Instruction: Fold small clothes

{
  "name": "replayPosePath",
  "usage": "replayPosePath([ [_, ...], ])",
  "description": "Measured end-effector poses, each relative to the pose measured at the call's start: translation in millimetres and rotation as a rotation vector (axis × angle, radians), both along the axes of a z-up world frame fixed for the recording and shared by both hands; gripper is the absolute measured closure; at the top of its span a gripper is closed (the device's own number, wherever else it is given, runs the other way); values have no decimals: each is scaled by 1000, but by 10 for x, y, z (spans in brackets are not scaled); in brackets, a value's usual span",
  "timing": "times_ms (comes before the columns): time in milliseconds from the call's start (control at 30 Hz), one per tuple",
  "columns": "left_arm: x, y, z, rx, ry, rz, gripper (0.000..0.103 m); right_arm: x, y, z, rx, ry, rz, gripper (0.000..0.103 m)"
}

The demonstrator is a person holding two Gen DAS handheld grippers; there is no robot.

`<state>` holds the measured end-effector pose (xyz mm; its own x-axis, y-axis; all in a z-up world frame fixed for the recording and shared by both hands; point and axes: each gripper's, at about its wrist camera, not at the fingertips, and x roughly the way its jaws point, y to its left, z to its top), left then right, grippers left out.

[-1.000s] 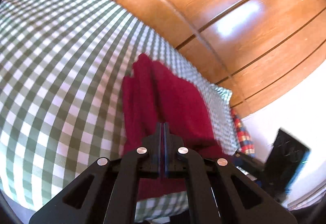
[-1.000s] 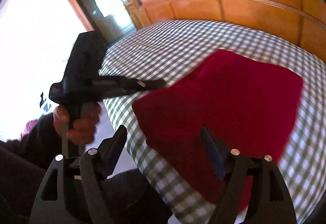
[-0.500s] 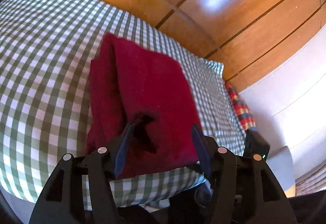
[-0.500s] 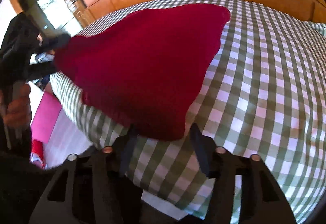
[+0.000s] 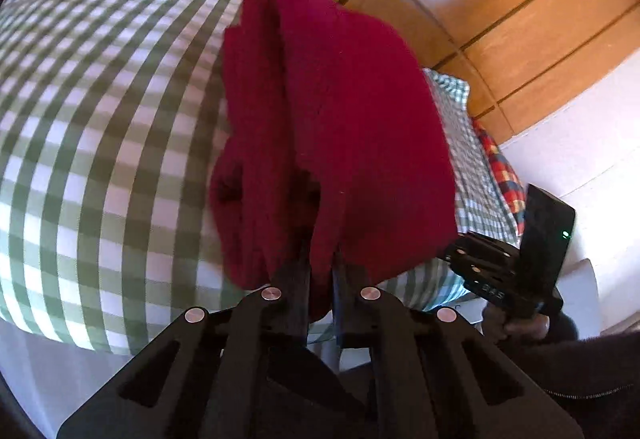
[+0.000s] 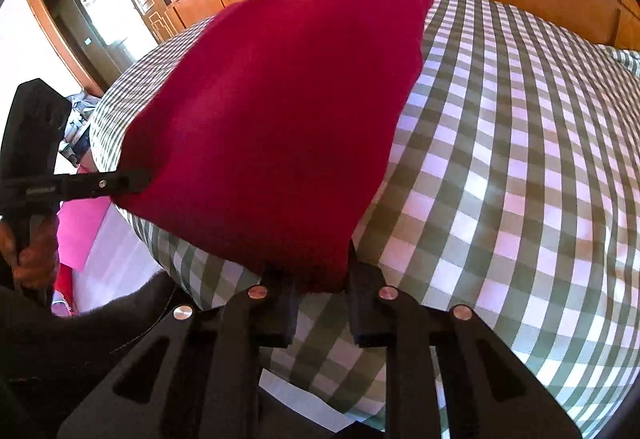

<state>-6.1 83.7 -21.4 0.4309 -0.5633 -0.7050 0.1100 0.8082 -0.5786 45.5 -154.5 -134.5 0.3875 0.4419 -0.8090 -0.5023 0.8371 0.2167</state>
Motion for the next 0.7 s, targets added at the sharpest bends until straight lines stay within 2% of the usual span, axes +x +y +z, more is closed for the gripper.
replayPosePath([
  [67, 16, 43, 164, -48, -51, -14, 93, 20, -10, 37, 3, -2, 8, 78],
  [100, 40, 70, 218, -69, -66, -11, 83, 32, -34, 60, 13, 6, 9, 75],
  [133, 74, 127, 311, -100, -91, -4, 68, 17, -78, 75, 19, 8, 10, 66],
  [167, 91, 172, 367, -119, -111, 3, 61, 12, -120, 126, 27, 5, 10, 56],
  [200, 117, 209, 418, -133, -128, 11, 49, 5, -179, 187, 40, 0, 15, 54],
  [233, 179, 264, 477, -147, -147, 25, 47, -11, -220, 228, 43, -6, 15, 52],
  [333, 366, 317, 517, -156, -135, 42, 47, -75, -385, 405, 57, -33, 1, 39],
  [500, 850, 212, 288, -134, -18, 54, 47, 12, -541, 640, 83, -87, -47, 37],
  [567, 961, 146, 229, -120, 4, 48, 58, 89, -487, 683, 88, -96, -55, 37],
  [600, 993, 120, 226, -101, 8, 50, 74, 136, -431, 694, 88, -102, -54, 36],
  [633, 1021, 90, 229, -74, 2, 55, 85, 185, -368, 698, 85, -109, -52, 36],
  [700, 958, 58, 333, -32, -57, 84, 90, 271, -189, 727, 71, -139, -42, 36],
])
